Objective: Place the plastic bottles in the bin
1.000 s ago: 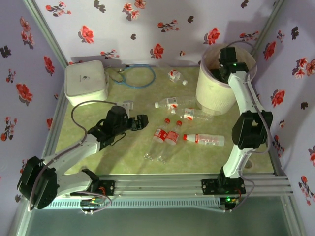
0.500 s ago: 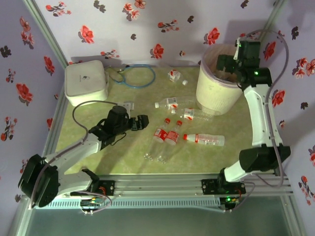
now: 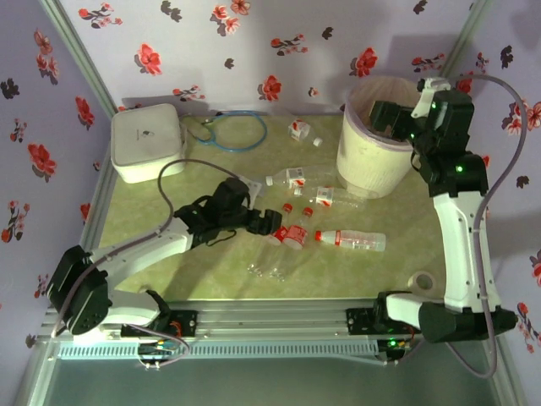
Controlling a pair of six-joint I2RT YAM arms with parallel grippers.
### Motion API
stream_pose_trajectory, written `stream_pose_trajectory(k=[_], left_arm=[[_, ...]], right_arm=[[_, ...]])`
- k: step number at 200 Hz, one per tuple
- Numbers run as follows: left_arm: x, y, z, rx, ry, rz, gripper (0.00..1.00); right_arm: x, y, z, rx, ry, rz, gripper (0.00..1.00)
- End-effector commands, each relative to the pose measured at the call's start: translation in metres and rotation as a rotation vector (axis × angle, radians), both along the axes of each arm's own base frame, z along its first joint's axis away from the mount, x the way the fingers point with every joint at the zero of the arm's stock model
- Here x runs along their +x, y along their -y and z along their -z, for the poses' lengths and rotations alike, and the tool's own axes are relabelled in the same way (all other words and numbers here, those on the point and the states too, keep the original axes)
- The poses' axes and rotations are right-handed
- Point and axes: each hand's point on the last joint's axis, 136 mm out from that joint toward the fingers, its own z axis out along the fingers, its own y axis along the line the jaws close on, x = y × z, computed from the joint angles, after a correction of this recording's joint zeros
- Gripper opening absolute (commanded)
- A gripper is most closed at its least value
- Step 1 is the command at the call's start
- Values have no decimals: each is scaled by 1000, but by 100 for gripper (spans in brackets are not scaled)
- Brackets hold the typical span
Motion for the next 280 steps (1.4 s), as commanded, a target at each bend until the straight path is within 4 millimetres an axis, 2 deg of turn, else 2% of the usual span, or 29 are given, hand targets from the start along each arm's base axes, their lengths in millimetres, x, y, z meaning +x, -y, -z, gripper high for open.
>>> stream_pose_trajectory(k=[1,32,54,106,128,178,209,222,234,256,280], left_arm=[[-39,-6,38,159,-105,127,87],[-59,-6,67,232,-184,166,83],[-59,-6,82,257,-218,153,77],[-61,-9,109,287,-265,129,74],[-59,-13,119,309,-280,114,70],[-51,-19,131,305,-293,71,64],[-41,-28,124,287,-280,30,55],[-36,-34,114,279,-259,9,53],[-30,-39,102,258,-232,-8,51],[-13,-52,70,189,-158,-67,49],[8,-75,31,76,-51,-176,49]], right_arm=[[-6,-11,-6,70,32,-38,99],[1,-14,2,78,6,-50,99],[5,-16,8,83,-12,-60,99],[6,-16,11,70,-25,-60,99],[6,-15,13,67,-26,-57,99],[7,-16,15,72,-31,-64,99],[6,-21,19,94,-41,-87,99],[5,-33,17,142,-33,-146,99],[3,-54,12,218,-16,-252,99],[-6,-109,3,347,7,-523,99],[-24,-161,11,305,-14,-700,98]])
